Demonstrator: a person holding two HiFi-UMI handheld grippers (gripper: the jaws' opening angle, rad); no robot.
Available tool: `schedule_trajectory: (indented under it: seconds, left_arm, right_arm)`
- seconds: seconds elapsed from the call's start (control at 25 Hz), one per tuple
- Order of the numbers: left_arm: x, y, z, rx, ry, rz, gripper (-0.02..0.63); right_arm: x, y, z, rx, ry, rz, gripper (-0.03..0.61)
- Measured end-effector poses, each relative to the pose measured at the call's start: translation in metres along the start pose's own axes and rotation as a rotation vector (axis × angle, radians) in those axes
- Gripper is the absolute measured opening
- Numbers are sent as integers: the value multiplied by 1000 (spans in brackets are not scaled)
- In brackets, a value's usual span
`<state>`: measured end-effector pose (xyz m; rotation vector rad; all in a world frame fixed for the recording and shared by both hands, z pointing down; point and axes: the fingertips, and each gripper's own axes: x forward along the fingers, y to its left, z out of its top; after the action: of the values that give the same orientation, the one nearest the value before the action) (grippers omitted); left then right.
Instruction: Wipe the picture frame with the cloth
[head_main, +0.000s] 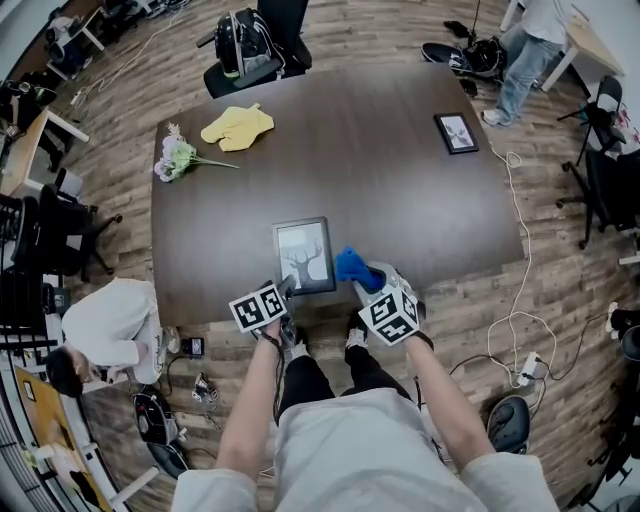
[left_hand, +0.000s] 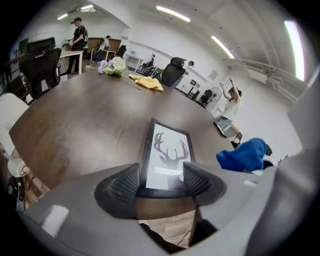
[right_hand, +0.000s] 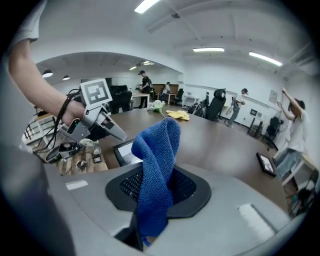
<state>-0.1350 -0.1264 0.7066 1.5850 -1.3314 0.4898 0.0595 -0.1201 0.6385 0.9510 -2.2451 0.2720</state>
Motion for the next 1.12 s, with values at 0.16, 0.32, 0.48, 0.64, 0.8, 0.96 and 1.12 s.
schedule_trajectory:
  seconds: [0.16,0.32,0.48,0.64,0.8,0.96,1.12]
  left_arm:
    - [-24,-3,6,93,-74,-80,299]
    - [-53,-5,10,120,-146,-188,299]
    - [-79,11,-1,240,-139,-196,299]
    - [-104,23,-11,381,-144,-212,299]
    - [-129,29,-22,510,-165,-247,299]
    - [-142,33,-35,550,-167,-314,299]
    - [-154,39,-43,565,-178,-340,299]
  right_arm:
    - [3,19,-13,165,4,-29,89]
    - [1,48,-5,305,-46,-56,89]
    - [-1,79,4,412,-76,-105,89]
    - [-7,104,8,495,-99,-178,89]
    - [-19,124,6,562,-112,-260,89]
    - [-30,141,6,579,-122,-327,89]
    - [-32,162,14,569,-138,-340,89]
